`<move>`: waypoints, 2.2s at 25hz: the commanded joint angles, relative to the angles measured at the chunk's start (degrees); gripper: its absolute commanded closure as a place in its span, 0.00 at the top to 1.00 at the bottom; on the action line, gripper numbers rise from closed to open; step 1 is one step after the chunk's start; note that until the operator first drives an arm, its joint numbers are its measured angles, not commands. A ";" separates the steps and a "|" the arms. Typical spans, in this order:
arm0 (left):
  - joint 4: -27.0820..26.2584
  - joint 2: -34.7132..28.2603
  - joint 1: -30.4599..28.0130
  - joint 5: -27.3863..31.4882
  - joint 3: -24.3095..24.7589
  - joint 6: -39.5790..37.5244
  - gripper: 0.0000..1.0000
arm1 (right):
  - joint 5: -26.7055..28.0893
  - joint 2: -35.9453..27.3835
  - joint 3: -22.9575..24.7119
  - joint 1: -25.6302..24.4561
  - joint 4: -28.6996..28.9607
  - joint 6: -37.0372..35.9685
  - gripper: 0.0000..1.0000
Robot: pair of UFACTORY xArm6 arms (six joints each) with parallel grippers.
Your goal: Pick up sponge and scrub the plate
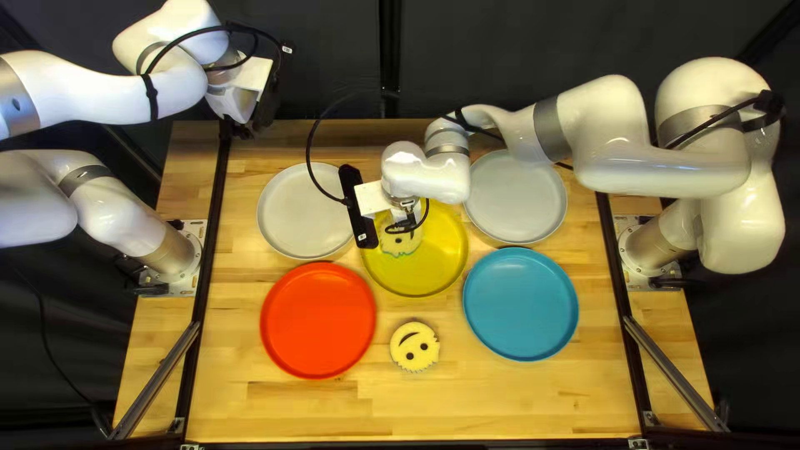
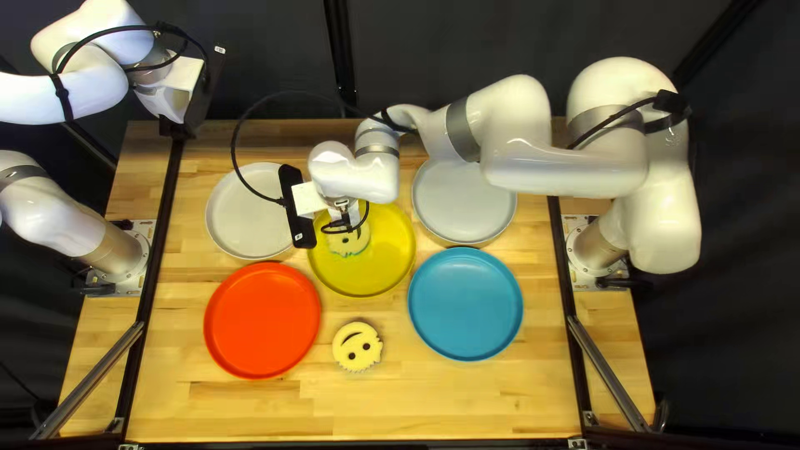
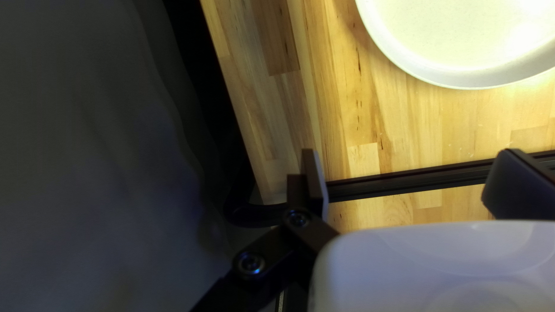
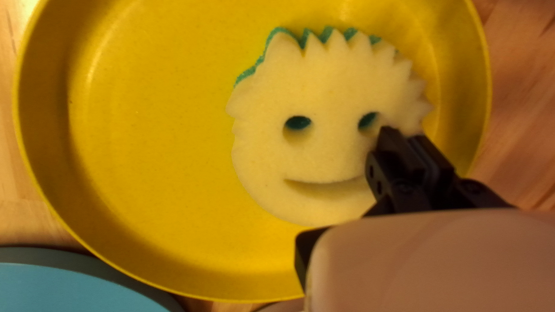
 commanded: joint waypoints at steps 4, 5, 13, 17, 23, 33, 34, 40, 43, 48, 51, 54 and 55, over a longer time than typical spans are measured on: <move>0.00 0.00 0.00 0.00 0.00 0.00 1.00 | -0.11 -1.40 1.75 -0.36 -0.01 0.04 0.00; 0.00 0.00 0.00 0.00 0.00 0.00 1.00 | -0.15 -1.40 1.82 0.12 -0.10 0.40 0.00; 0.00 0.00 0.00 0.00 0.00 0.00 1.00 | 0.30 -1.93 2.36 6.41 -2.35 5.69 0.00; 0.00 0.00 0.00 0.00 0.00 0.00 1.00 | 0.39 -1.84 2.22 8.22 -3.35 6.94 0.00; 0.00 0.00 0.00 0.00 0.00 0.00 1.00 | -0.92 -2.42 3.56 5.31 -3.39 3.92 0.00; 0.00 0.00 0.00 0.00 0.00 0.00 1.00 | 0.63 -1.24 1.16 -1.51 -1.90 -0.80 0.00; 0.00 0.00 0.00 0.00 0.00 0.00 1.00 | 0.85 -1.10 0.95 -1.76 -1.92 -0.85 0.00; 0.00 0.00 0.00 0.00 0.00 0.00 1.00 | 1.75 -2.99 2.40 -1.07 -2.54 1.09 0.00; 0.00 0.00 0.00 0.00 0.00 0.00 1.00 | 1.63 -4.36 3.91 1.66 -3.35 3.70 0.00; 0.00 0.00 0.00 0.00 0.00 0.00 1.00 | 1.06 -5.14 5.62 6.27 -5.28 7.44 0.00; 0.00 0.00 0.00 0.00 0.00 0.00 1.00 | 0.03 -5.47 6.65 8.21 -6.29 8.46 0.00; 0.00 0.00 0.00 0.00 0.00 0.00 1.00 | -2.54 -7.38 9.63 8.91 -6.90 8.26 0.00; 0.00 0.00 0.00 0.00 0.00 0.00 1.00 | -3.28 -7.89 10.49 8.96 -7.06 8.22 0.00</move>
